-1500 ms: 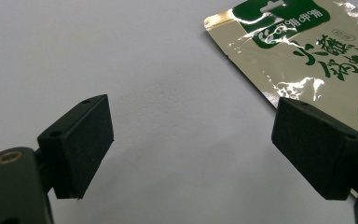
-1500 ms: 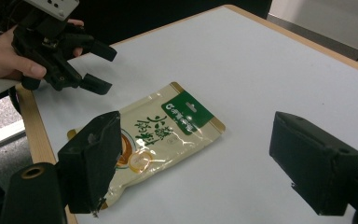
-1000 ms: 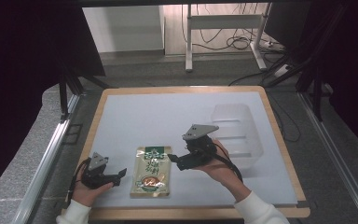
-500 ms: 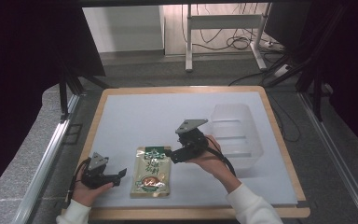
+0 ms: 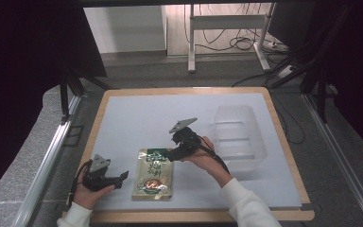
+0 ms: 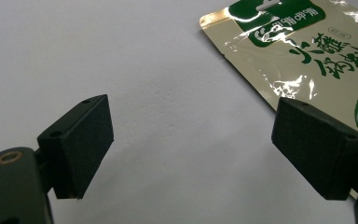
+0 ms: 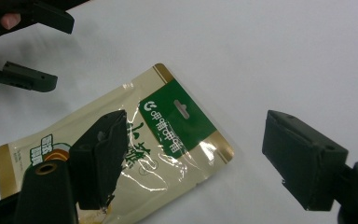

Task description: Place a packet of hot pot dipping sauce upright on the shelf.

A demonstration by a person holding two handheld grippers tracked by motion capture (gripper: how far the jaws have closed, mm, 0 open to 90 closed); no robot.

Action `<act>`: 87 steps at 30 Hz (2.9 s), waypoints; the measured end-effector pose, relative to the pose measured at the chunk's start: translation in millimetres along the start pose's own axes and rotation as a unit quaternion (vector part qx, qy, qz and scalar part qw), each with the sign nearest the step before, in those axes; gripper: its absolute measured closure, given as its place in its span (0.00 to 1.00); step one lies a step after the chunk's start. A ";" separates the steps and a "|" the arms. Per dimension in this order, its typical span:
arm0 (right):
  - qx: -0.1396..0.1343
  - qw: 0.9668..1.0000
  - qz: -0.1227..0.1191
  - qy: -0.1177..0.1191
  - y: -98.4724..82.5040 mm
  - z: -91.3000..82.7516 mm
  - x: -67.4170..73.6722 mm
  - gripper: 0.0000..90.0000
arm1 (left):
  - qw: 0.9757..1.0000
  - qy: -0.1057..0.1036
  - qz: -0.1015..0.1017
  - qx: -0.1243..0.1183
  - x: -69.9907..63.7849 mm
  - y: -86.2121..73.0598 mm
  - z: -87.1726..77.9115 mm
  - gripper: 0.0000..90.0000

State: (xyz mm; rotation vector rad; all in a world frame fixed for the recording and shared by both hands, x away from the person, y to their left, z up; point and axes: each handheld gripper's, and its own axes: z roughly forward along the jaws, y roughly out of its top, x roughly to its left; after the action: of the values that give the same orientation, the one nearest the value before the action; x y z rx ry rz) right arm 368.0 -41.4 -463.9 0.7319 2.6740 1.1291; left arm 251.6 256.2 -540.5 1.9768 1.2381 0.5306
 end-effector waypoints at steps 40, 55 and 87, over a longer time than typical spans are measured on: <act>0.074 0.994 0.026 0.082 -11.0 48.8 -17.4 0.41 | 1.000 -0.002 0.000 0.000 0.6 -0.2 0.2 0.14; 0.089 0.991 0.018 0.102 -14.6 52.2 -14.3 0.48 | 1.000 -0.002 0.000 -0.001 0.7 -0.2 0.1 0.14; 0.057 0.995 -0.062 0.046 -3.2 31.9 0.1 0.99 | 1.000 -0.002 0.000 0.000 1.1 -0.2 0.1 0.14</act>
State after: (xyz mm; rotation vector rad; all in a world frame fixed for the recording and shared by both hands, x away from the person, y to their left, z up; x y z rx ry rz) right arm 376.8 -23.0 -488.7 0.5328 2.8352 1.0119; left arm 252.0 257.2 -540.7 1.9754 1.2355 0.5255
